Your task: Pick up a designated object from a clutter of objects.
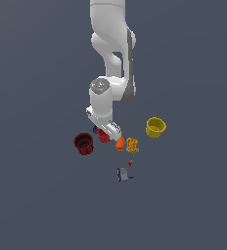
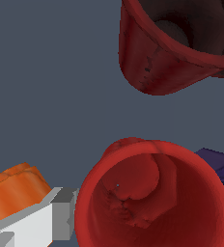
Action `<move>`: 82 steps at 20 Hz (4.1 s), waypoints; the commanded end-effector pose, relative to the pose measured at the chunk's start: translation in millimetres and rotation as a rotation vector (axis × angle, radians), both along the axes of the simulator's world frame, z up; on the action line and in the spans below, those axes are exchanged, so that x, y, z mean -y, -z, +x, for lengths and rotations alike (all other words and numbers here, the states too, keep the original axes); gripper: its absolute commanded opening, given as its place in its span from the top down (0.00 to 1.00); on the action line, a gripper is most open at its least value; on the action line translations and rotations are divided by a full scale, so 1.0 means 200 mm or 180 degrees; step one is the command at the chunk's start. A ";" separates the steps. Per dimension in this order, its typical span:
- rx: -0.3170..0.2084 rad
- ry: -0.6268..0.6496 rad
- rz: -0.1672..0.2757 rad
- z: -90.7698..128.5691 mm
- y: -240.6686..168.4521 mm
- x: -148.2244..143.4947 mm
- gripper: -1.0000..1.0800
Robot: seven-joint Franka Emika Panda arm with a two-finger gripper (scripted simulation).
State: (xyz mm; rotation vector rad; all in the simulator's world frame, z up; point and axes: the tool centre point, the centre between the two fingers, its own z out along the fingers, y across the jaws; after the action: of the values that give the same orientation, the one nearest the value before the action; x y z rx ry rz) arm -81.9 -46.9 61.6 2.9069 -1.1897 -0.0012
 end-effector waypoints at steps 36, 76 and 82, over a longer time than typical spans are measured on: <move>0.0042 0.0007 -0.0007 0.04 -0.37 -0.15 1.00; 0.0004 0.0004 0.0000 0.18 -1.96 -0.76 1.00; 0.0004 0.0004 0.0000 0.19 -2.00 -0.78 1.00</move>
State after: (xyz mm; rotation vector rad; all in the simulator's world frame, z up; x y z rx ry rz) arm -43.5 108.3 460.0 2.9064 -1.1909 -0.0009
